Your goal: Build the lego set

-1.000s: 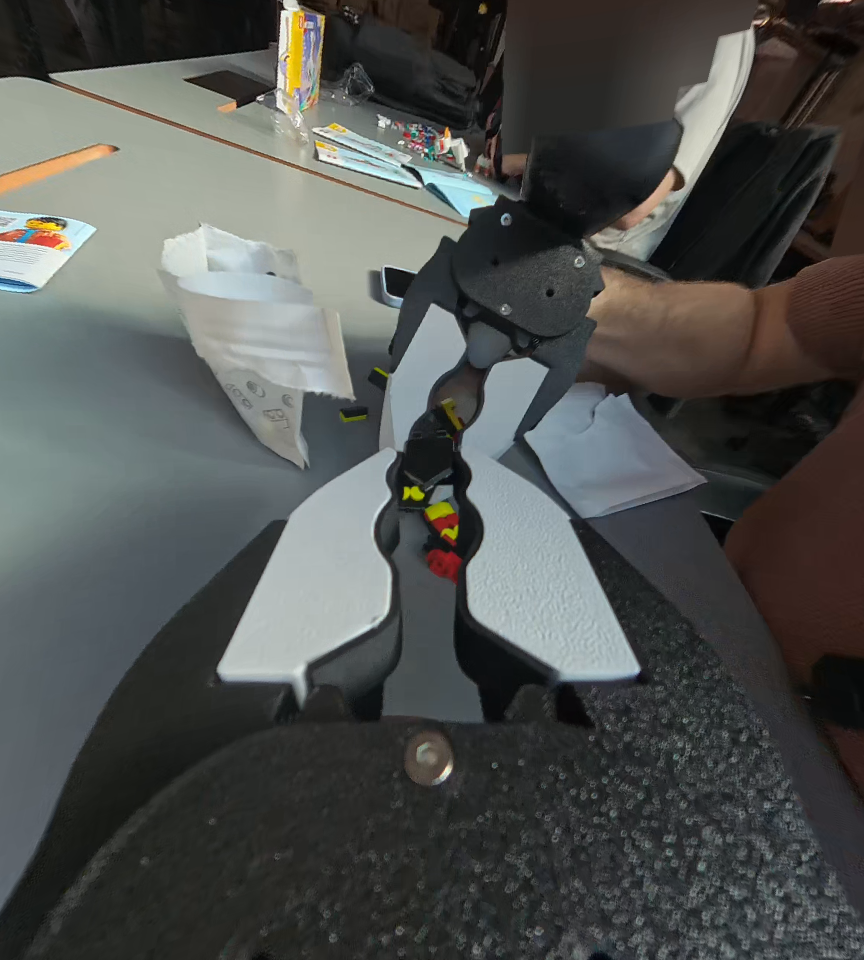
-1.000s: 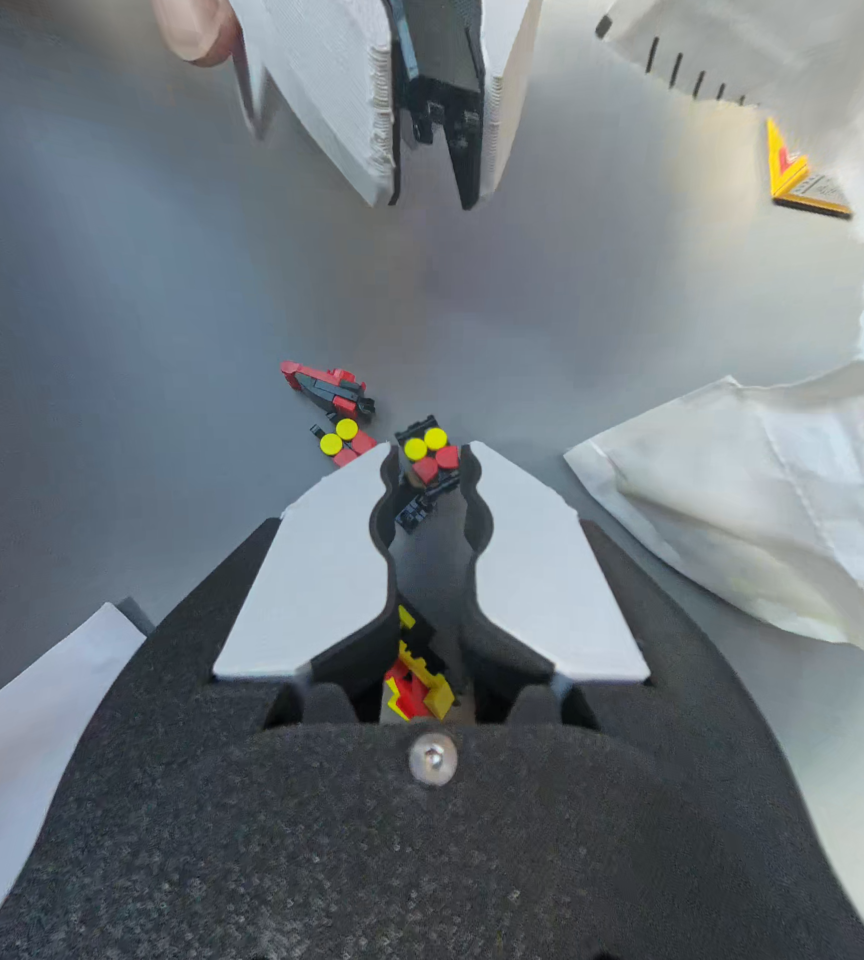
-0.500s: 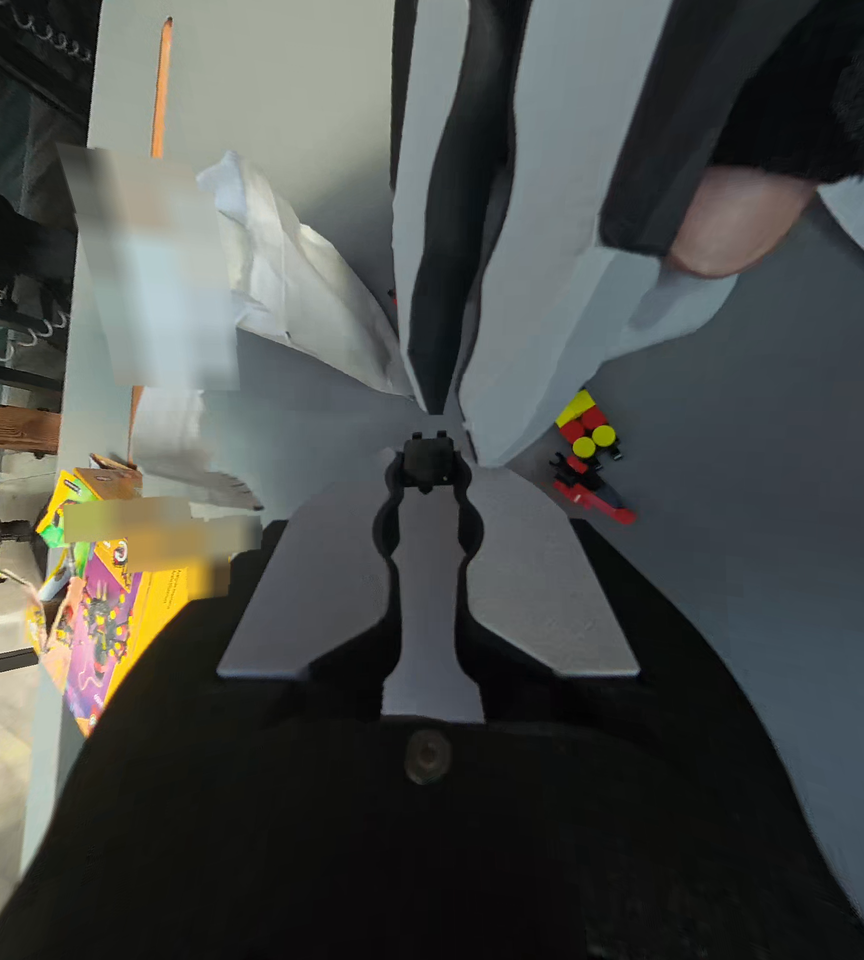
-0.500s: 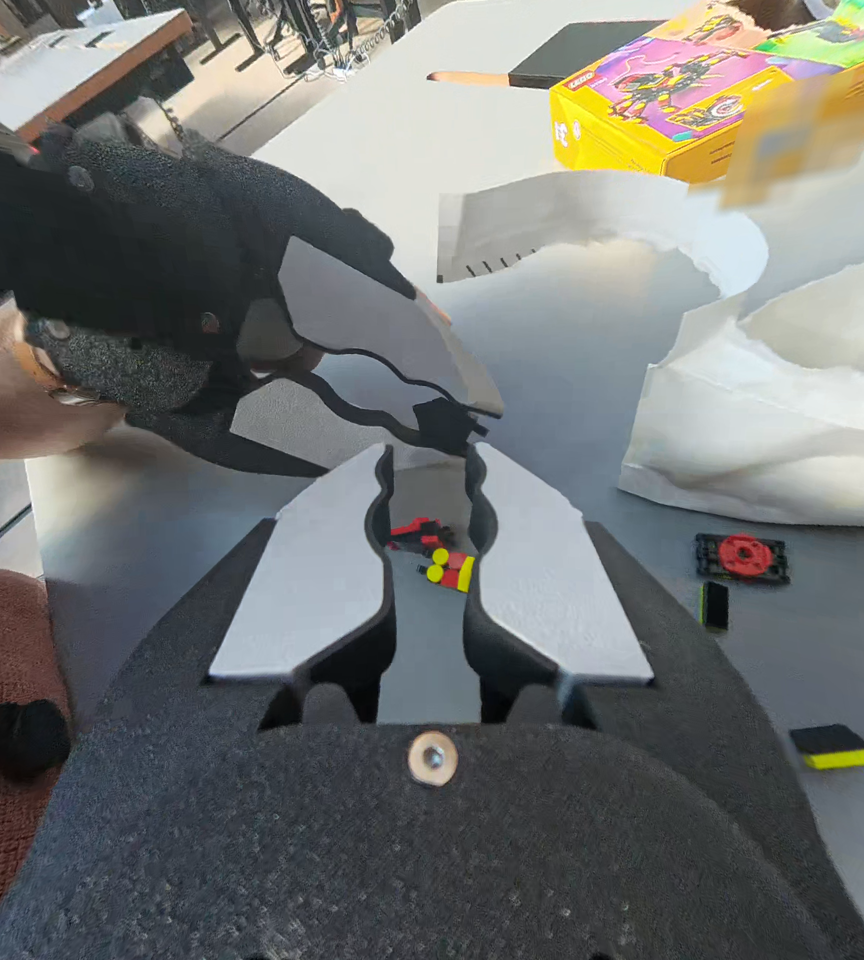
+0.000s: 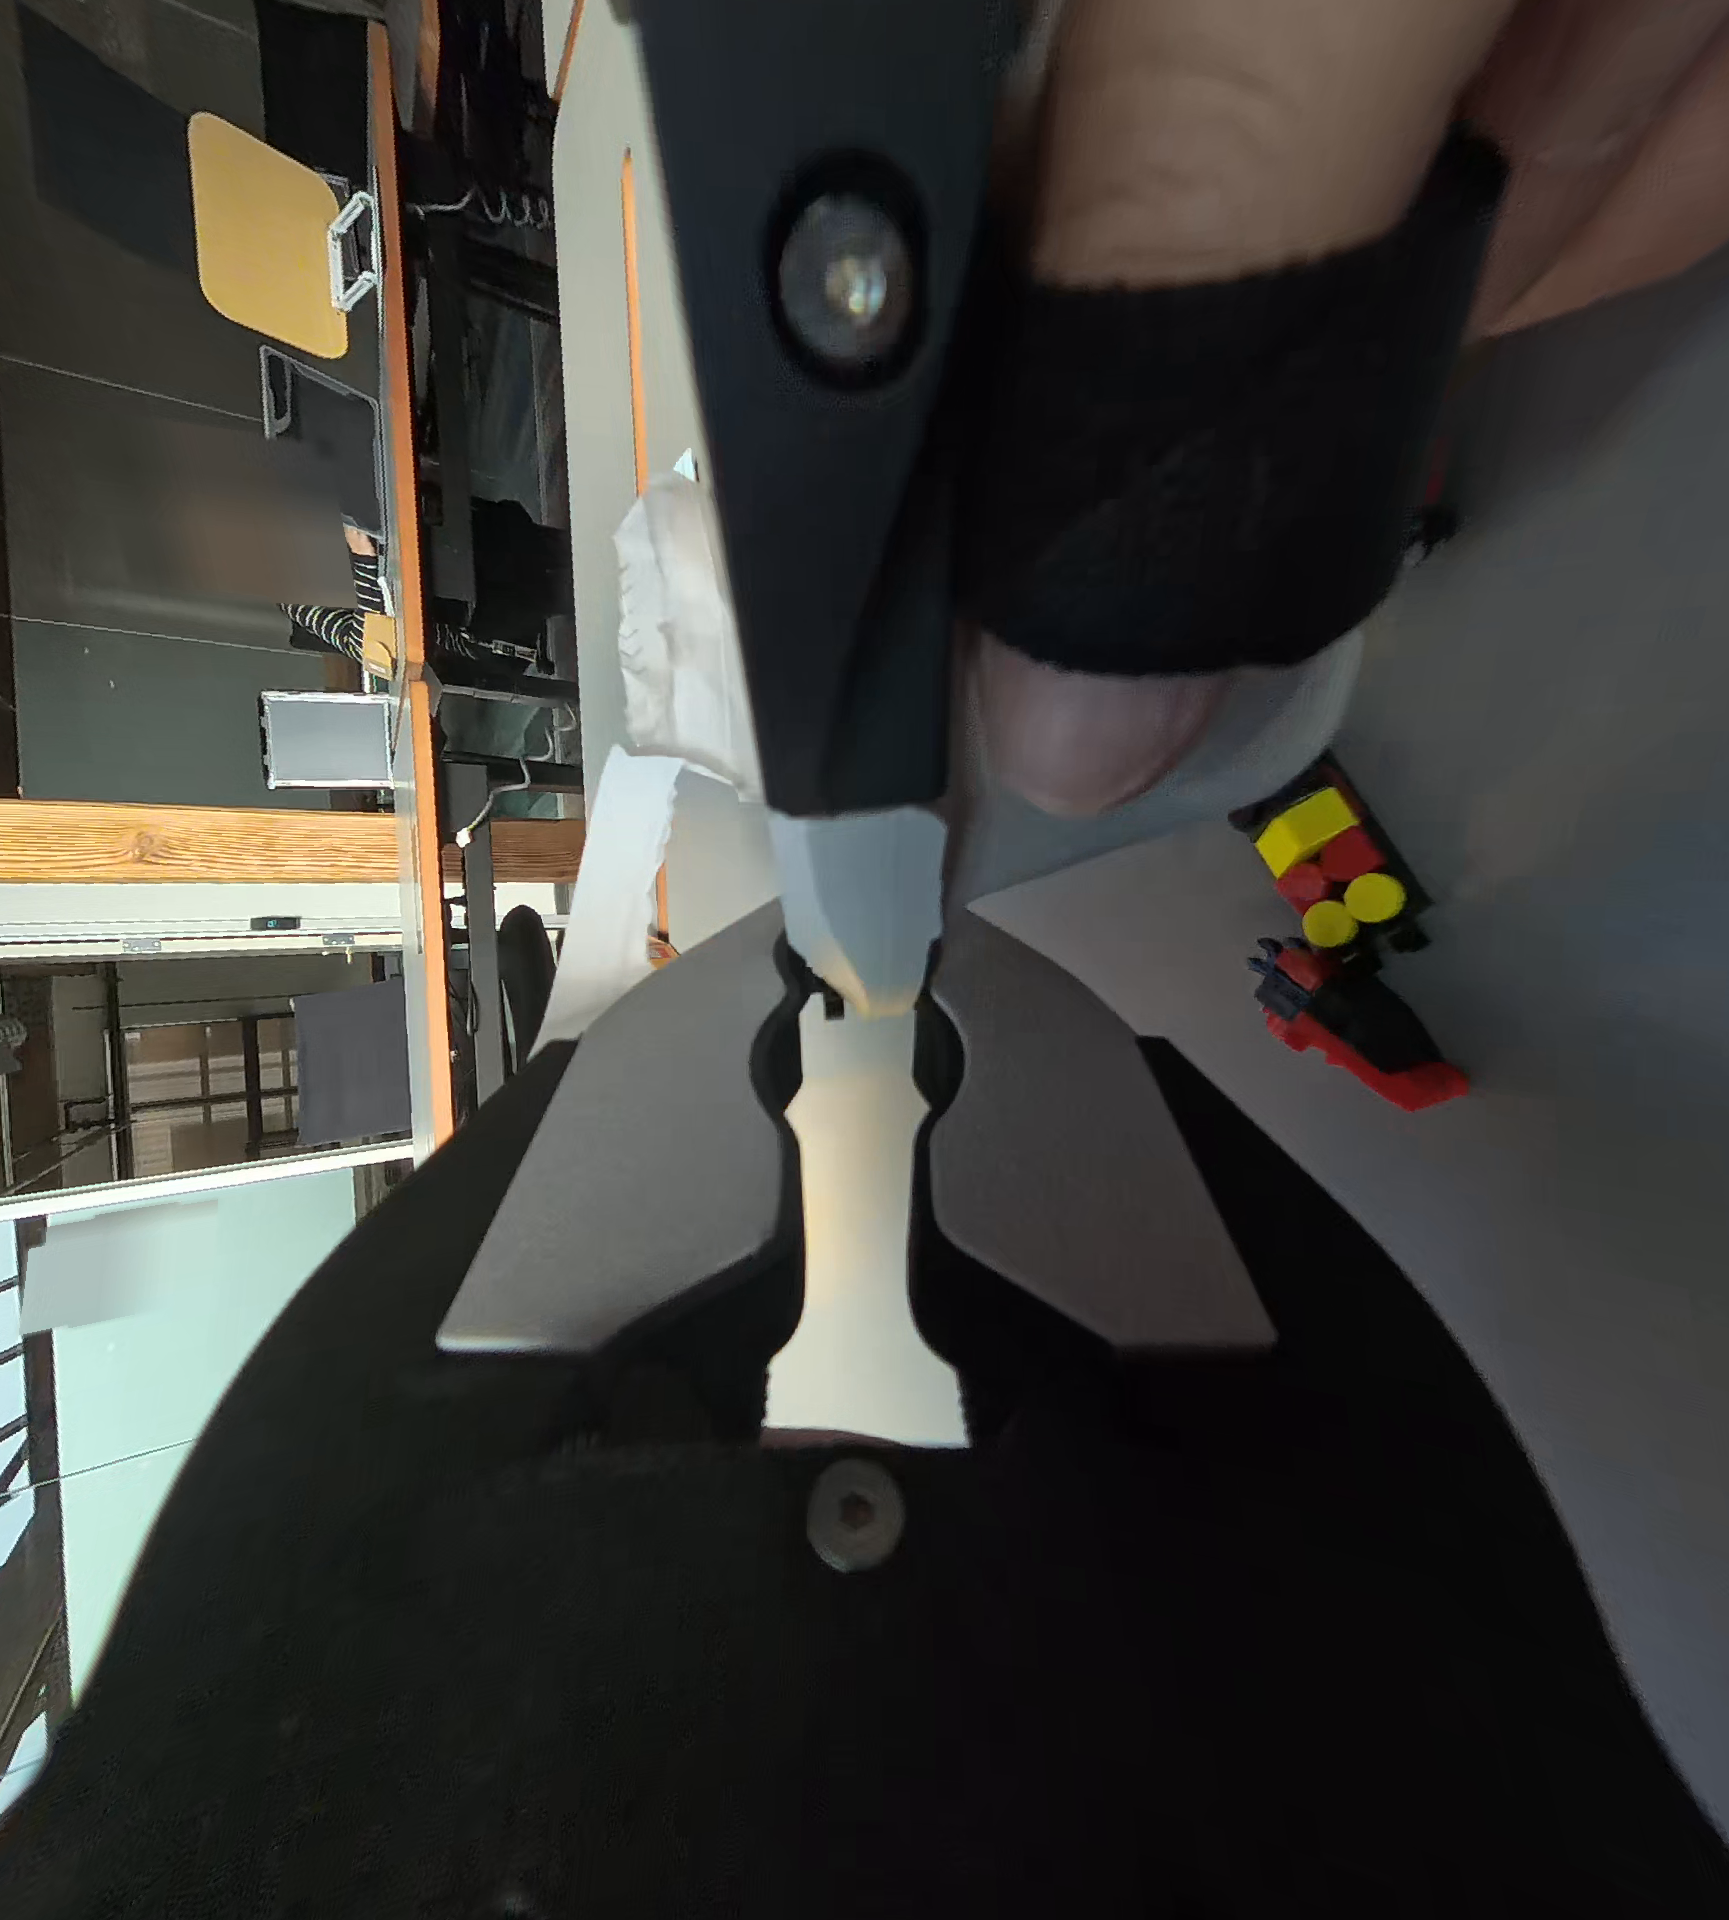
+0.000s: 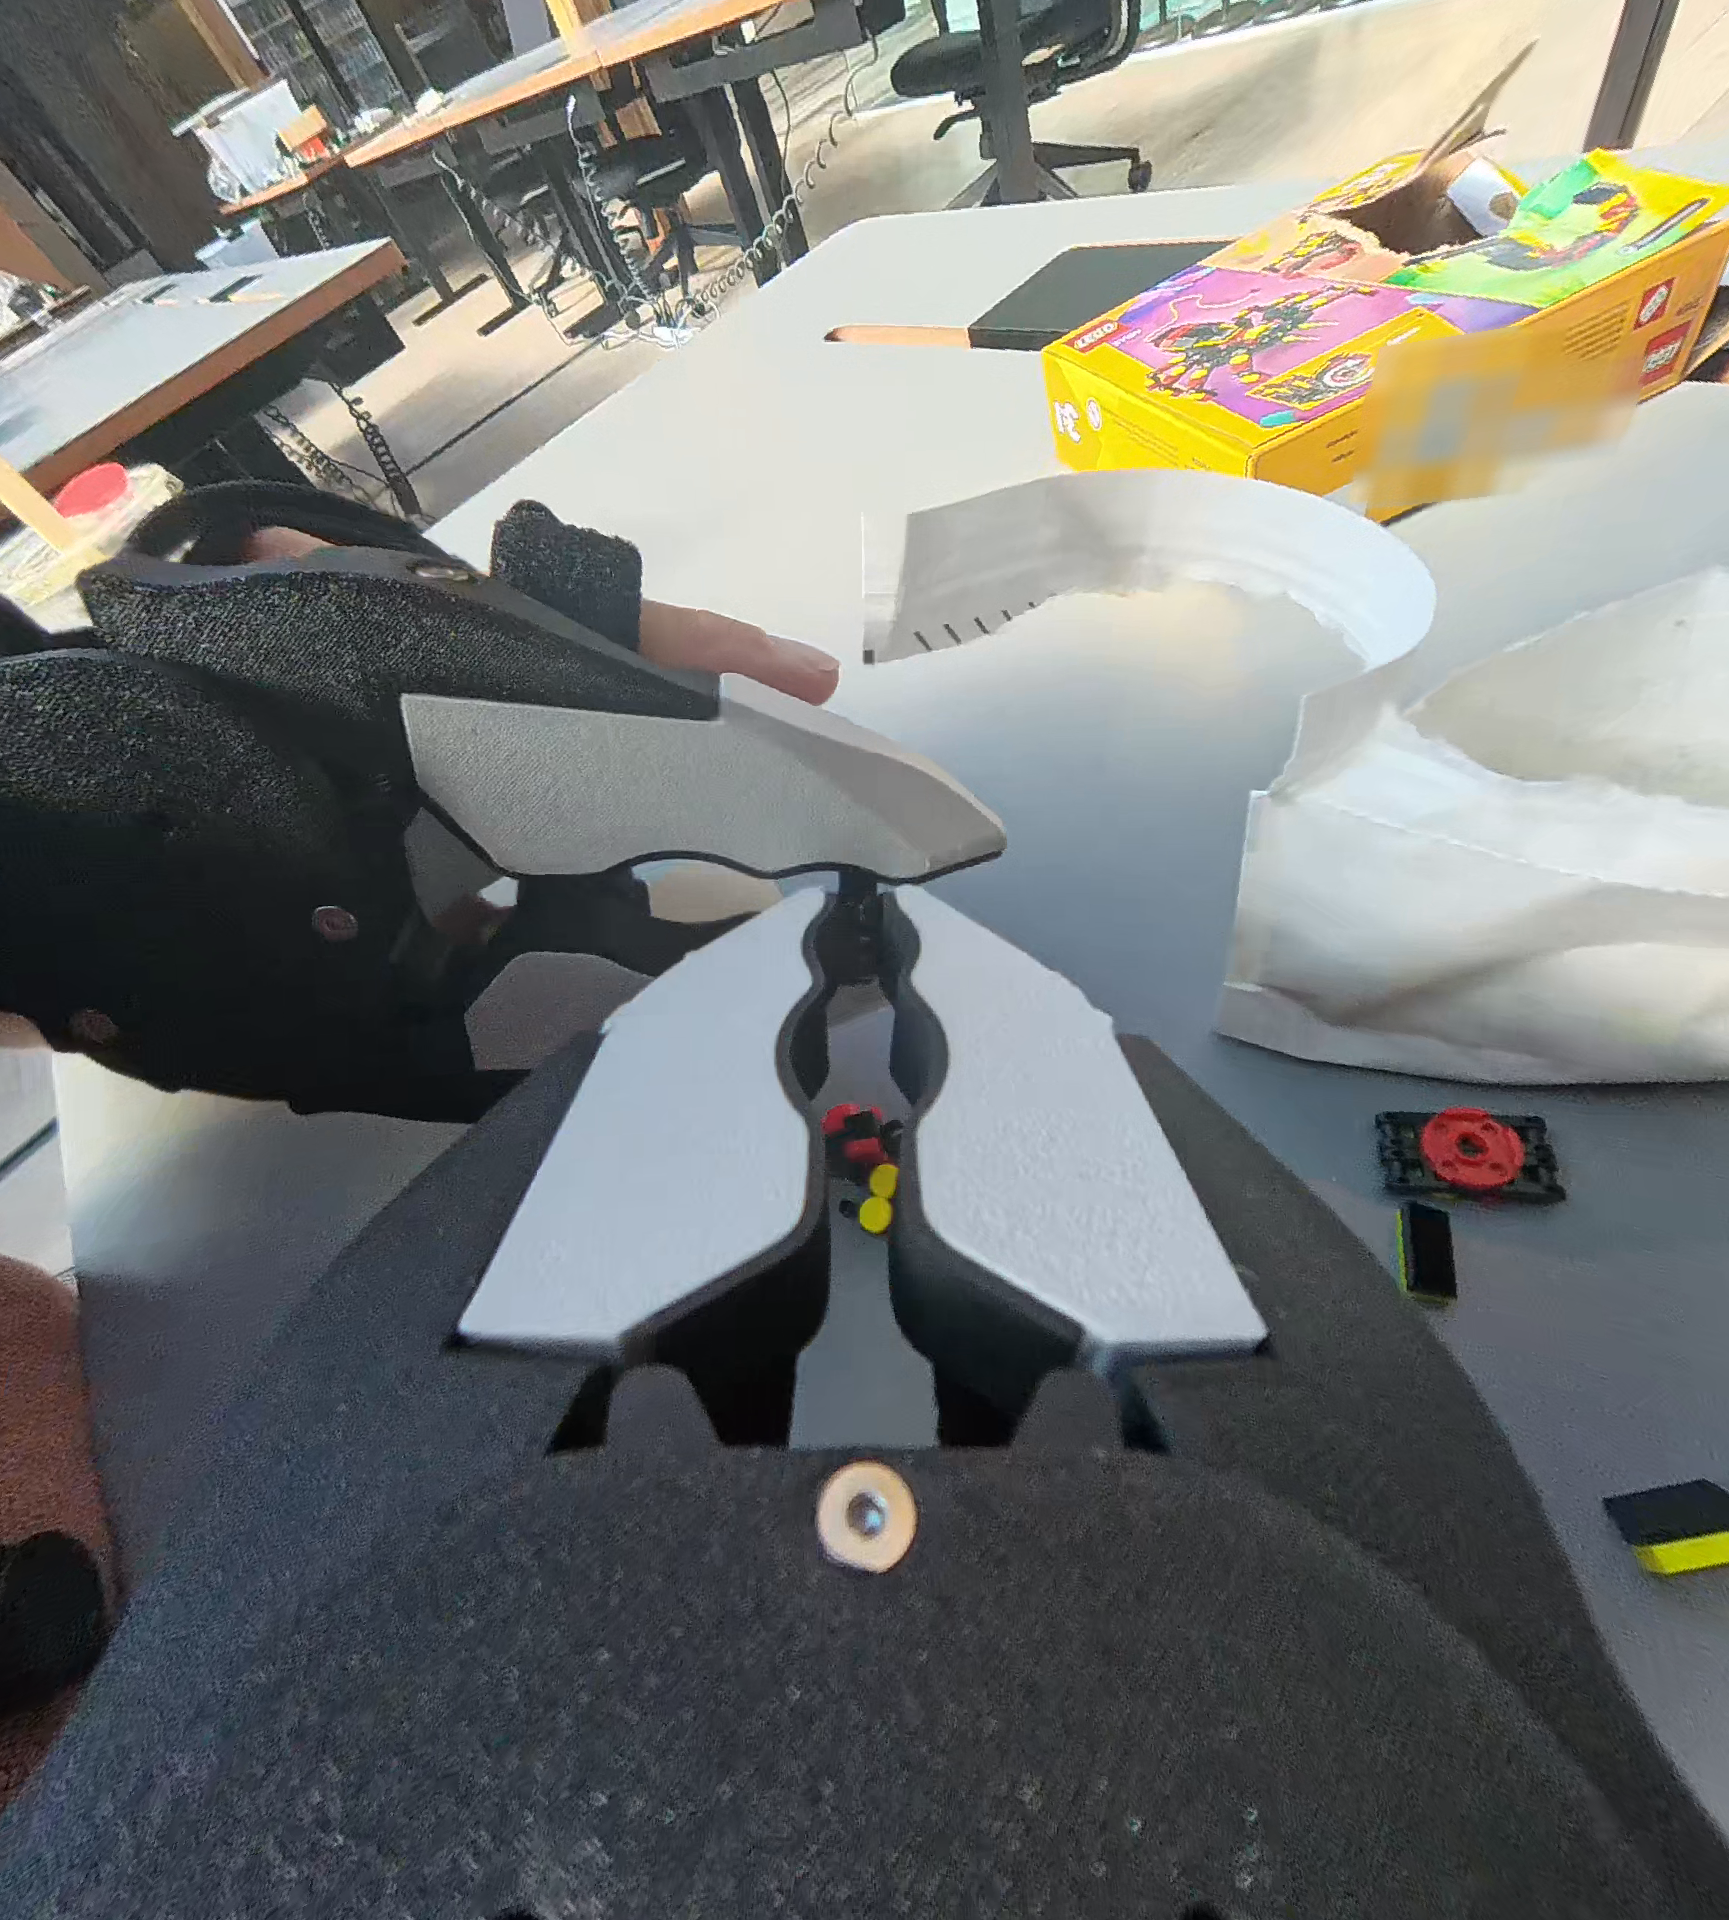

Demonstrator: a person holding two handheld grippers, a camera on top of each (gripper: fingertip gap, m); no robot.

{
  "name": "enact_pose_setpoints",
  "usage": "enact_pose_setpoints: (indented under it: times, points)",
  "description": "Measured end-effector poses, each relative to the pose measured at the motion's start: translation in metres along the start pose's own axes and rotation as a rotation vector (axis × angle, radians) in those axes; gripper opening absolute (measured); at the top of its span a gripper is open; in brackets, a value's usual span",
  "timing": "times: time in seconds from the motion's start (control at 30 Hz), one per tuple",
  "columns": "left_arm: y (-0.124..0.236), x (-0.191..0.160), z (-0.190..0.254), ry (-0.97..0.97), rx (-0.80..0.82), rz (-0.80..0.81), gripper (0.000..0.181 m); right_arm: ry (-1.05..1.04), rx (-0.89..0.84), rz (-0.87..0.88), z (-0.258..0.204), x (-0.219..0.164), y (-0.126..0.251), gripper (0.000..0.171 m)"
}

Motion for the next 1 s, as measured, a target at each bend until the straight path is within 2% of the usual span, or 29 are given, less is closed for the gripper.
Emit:
enact_pose_setpoints:
  times: [0.1, 0.2, 0.37, 0.63, 0.83, 0.93, 1.0]
  points:
    - [0.000, -0.001, 0.001, 0.003, -0.001, 0.019, 0.017, 0.013, 0.016, 0.003, 0.000, -0.001, 0.001, 0.008]
    - [0.001, -0.007, -0.001, 0.034, 0.013, 0.074, 0.016, 0.005, 0.075, 0.046, 0.000, 0.000, 0.009, 0.028]
    - [0.008, -0.010, -0.005, 0.072, 0.008, 0.161, 0.016, -0.001, 0.133, 0.099, 0.006, 0.000, 0.023, 0.012]
    - [0.009, -0.009, -0.005, 0.093, -0.051, 0.187, 0.016, 0.042, 0.159, 0.086, 0.003, 0.001, 0.016, 0.003]
    - [0.019, -0.019, -0.019, 0.319, -0.113, 0.323, 0.026, -0.178, 0.243, 0.161, 0.018, -0.001, 0.024, 0.002]
    - [0.028, -0.010, -0.024, 0.292, -0.092, 0.445, 0.026, -0.154, 0.204, 0.123, 0.019, 0.000, 0.024, 0.002]
    - [0.027, -0.003, -0.021, 0.201, -0.081, 0.444, 0.023, -0.131, 0.191, 0.090, 0.016, 0.003, 0.023, 0.002]
Point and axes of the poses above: each gripper's, where its closed fingertips meet, y back along the fingers, x out of its top, z = x × y across the jaws, the point moved 7 cm from there along y, back along the fingers, and after that the axes turned 6 degrees about y, right-handed, at the moved point
